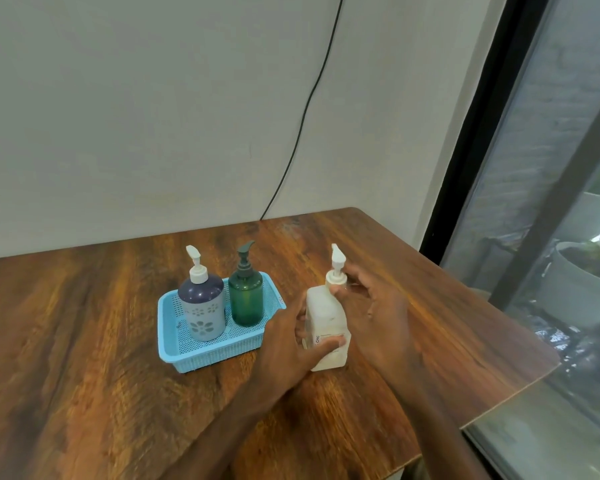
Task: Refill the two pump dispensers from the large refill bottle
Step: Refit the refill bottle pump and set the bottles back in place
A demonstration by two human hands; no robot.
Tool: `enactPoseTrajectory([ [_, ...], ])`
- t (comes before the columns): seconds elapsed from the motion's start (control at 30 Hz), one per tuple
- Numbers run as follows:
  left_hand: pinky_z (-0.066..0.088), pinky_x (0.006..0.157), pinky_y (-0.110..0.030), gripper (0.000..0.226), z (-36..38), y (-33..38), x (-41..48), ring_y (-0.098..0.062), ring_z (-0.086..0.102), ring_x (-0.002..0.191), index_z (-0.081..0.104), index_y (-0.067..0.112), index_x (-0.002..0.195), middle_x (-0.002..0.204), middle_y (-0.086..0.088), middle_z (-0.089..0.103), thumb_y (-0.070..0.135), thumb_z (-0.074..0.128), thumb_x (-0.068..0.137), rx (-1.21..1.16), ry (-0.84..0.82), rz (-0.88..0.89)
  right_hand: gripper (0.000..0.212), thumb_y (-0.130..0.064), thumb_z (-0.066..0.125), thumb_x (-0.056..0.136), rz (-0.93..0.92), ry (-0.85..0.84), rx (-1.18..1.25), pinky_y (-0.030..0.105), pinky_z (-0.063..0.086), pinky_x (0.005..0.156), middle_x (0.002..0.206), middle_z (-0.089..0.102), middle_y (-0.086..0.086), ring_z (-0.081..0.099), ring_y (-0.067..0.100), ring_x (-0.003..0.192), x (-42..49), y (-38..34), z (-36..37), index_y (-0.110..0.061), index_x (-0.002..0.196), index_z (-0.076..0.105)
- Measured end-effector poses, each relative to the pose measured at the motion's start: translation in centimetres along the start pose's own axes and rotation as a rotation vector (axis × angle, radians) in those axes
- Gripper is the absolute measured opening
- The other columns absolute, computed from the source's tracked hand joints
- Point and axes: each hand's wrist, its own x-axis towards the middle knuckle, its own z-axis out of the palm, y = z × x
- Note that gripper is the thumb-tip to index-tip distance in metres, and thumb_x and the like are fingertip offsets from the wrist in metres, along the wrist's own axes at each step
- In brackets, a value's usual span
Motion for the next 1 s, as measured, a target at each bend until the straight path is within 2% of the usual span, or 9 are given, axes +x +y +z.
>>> enactPoseTrajectory([
  [0.17,0.046,0.075,0.001,0.067,0.0,0.0,0.0,0.023,0.056,0.1,0.037,0.067,0.116,0.107,0.044,0.05,0.054,0.089,0.076,0.018,0.002,-0.01,0.042,-0.033,0.071,0.096,-0.005,-0.016,-0.051,0.03,0.057,0.095,0.132,0.069,-0.009,0.066,0.006,0.112,0.7,0.1,-0.2,-0.025,0.137,0.065],
  [0.27,0.045,0.074,0.001,0.078,0.2,-0.1,0.1,0.008,0.057,0.106,0.033,0.058,0.132,0.12,0.033,0.052,0.06,0.086,0.076,0.03,-0.011,-0.022,0.042,-0.037,0.072,0.094,-0.022,-0.01,-0.083,0.036,0.059,0.094,0.129,0.07,-0.01,0.066,0.004,0.107,0.5,0.5,0.1,-0.025,0.133,0.066],
  [0.4,0.045,0.083,-0.005,0.087,0.4,-0.5,0.2,0.002,0.057,0.114,0.039,0.046,0.147,0.13,0.026,0.054,0.061,0.085,0.076,0.013,-0.018,-0.049,0.043,-0.038,0.073,0.093,-0.046,0.026,-0.093,0.037,0.059,0.093,0.127,0.07,-0.01,0.065,0.004,0.104,0.0,0.6,0.8,-0.026,0.134,0.066],
  [0.57,0.045,0.082,-0.003,0.081,0.2,-0.3,0.1,0.006,0.055,0.114,0.033,0.055,0.138,0.126,0.032,0.052,0.06,0.085,0.076,0.002,-0.037,-0.044,0.04,-0.036,0.081,0.086,-0.02,0.089,0.023,0.031,0.062,0.086,0.116,0.072,-0.016,0.068,0.0,0.099,0.0,0.6,0.8,-0.027,0.124,0.07],
  [0.77,0.047,0.081,-0.002,0.078,0.1,-0.2,0.1,0.004,0.059,0.115,0.031,0.057,0.133,0.121,0.036,0.051,0.057,0.086,0.077,-0.01,-0.042,-0.054,0.044,-0.036,0.085,0.082,0.003,0.132,0.07,0.035,0.063,0.088,0.118,0.072,-0.013,0.069,0.003,0.101,-0.3,0.7,1.4,-0.025,0.123,0.07],
  [0.83,0.052,0.094,-0.011,0.077,0.1,-0.2,0.0,-0.002,0.058,0.127,0.031,0.057,0.136,0.129,0.036,0.051,0.059,0.084,0.079,0.002,-0.073,-0.049,0.047,-0.04,0.084,0.082,0.001,0.108,0.065,0.034,0.061,0.091,0.121,0.07,-0.014,0.067,0.002,0.105,-0.3,1.0,1.3,-0.028,0.124,0.067],
  [0.9,0.043,0.119,-0.032,0.092,-0.7,0.1,-0.4,-0.005,0.041,0.147,0.023,0.044,0.157,0.157,0.027,0.041,0.063,0.077,0.084,0.064,-0.117,-0.045,0.055,-0.049,0.082,0.081,-0.005,0.055,0.081,0.033,0.058,0.096,0.129,0.066,-0.019,0.063,-0.001,0.113,-0.6,1.6,0.9,-0.034,0.13,0.061],
  [0.97,0.025,0.124,-0.027,0.101,-1.8,0.3,-1.0,0.005,0.021,0.149,0.007,0.032,0.168,0.166,0.026,0.021,0.049,0.074,0.094,0.139,-0.125,-0.01,0.066,-0.059,0.078,0.08,-0.008,-0.01,0.144,0.033,0.054,0.103,0.14,0.059,-0.023,0.057,-0.001,0.125,-1.0,2.5,0.4,-0.039,0.138,0.053],
  [1.0,0.026,0.121,-0.019,0.094,-2.4,0.5,-1.2,0.011,0.02,0.147,0.011,0.029,0.168,0.165,0.028,0.021,0.037,0.073,0.098,0.137,-0.094,0.031,0.072,-0.065,0.076,0.078,0.002,-0.039,0.183,0.035,0.051,0.106,0.144,0.056,-0.023,0.055,0.001,0.13,-1.3,3.2,0.2,-0.04,0.141,0.049],
])
